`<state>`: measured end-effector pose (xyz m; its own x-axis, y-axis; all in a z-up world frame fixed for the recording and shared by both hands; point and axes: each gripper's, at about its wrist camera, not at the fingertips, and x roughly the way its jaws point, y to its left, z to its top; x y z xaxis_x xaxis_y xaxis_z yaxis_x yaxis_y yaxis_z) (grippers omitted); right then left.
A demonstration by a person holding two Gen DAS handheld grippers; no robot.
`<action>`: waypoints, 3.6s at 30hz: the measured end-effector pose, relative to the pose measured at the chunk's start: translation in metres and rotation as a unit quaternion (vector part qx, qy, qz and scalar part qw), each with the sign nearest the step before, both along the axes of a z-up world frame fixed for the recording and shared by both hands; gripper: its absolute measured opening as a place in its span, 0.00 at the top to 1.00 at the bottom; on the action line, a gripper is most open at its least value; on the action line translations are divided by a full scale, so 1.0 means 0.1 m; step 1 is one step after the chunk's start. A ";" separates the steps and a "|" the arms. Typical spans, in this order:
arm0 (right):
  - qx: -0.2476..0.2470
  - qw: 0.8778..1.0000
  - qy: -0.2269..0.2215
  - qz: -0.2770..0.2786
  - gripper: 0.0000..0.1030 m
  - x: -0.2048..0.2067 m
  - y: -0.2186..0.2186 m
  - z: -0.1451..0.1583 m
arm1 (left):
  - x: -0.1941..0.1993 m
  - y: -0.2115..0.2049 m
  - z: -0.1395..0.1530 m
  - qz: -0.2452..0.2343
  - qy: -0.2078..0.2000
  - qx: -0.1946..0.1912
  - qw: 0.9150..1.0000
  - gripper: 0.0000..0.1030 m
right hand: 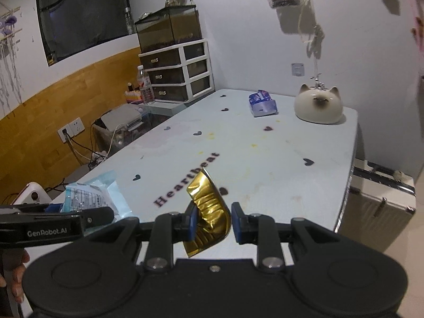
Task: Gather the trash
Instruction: 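Carry the teal bag and gold foil in both tools over the trash bin, then open the left tool to drop the teal bag while the right tool drops the foil, then lift both open tools away from the bin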
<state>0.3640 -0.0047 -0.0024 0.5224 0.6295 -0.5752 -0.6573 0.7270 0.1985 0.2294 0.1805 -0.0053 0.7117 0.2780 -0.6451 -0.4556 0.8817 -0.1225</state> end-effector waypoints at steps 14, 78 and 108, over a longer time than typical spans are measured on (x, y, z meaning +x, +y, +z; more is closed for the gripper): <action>0.014 0.997 -0.011 -0.077 0.74 -0.96 -0.73 0.17 | -0.63 -0.59 0.23 -0.073 -0.017 0.022 0.997 0.38; -0.011 0.872 0.373 -0.317 0.59 0.35 -3.60 -3.83 | 1.73 -3.59 -3.99 -0.352 0.320 -0.089 0.875 0.19; -0.028 0.906 0.310 -0.288 0.00 0.08 -3.58 -3.18 | 1.25 -3.39 -3.30 -0.309 0.283 -0.094 0.903 0.00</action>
